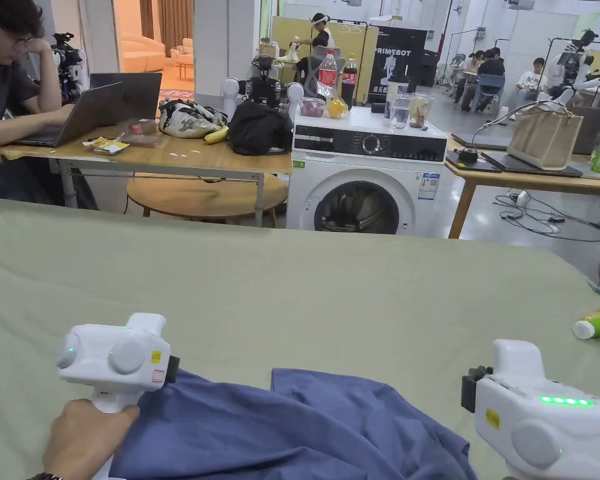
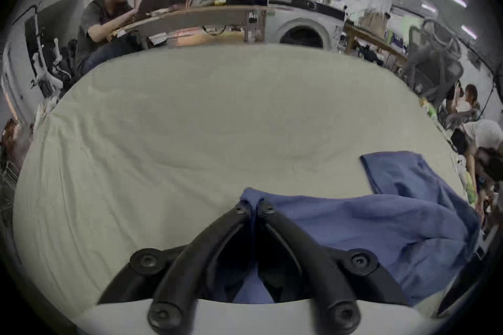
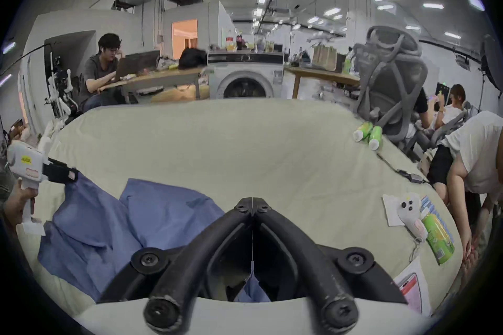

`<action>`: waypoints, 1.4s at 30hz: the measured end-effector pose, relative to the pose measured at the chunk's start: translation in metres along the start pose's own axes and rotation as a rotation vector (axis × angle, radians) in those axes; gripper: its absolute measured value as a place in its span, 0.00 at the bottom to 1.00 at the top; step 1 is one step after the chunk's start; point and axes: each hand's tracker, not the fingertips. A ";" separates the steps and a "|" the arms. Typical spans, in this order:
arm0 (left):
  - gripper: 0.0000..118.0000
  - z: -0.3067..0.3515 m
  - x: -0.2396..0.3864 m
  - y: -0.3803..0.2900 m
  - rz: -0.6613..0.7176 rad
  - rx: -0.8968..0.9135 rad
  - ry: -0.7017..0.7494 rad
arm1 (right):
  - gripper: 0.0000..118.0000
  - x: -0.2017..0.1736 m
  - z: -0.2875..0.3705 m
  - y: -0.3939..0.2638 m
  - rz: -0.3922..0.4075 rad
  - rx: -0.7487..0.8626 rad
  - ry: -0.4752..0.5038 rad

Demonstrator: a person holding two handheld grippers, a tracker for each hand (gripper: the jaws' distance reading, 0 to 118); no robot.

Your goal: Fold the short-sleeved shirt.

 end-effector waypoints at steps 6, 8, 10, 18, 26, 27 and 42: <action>0.00 0.053 -0.019 -0.017 0.057 0.090 -0.036 | 0.36 0.006 -0.066 -0.004 0.119 -0.268 0.070; 0.00 0.065 -0.023 -0.026 0.055 0.099 -0.038 | 0.47 0.005 -0.089 -0.010 0.151 -0.350 0.038; 0.00 0.070 -0.026 -0.033 0.052 0.103 -0.028 | 0.47 0.003 -0.110 -0.015 0.156 -0.407 0.025; 0.00 0.069 -0.035 -0.051 0.089 0.074 -0.023 | 0.00 -0.013 -0.119 -0.023 0.142 -0.432 0.102; 0.00 0.090 -0.043 -0.036 0.088 0.107 -0.031 | 0.00 0.003 -0.068 0.009 0.092 -0.188 0.045; 0.00 0.096 -0.046 -0.032 0.084 0.118 -0.030 | 0.00 0.007 -0.060 0.016 0.089 -0.166 0.039; 0.00 0.200 -0.078 0.078 0.054 0.343 0.052 | 0.00 0.046 0.036 0.133 0.018 0.156 -0.073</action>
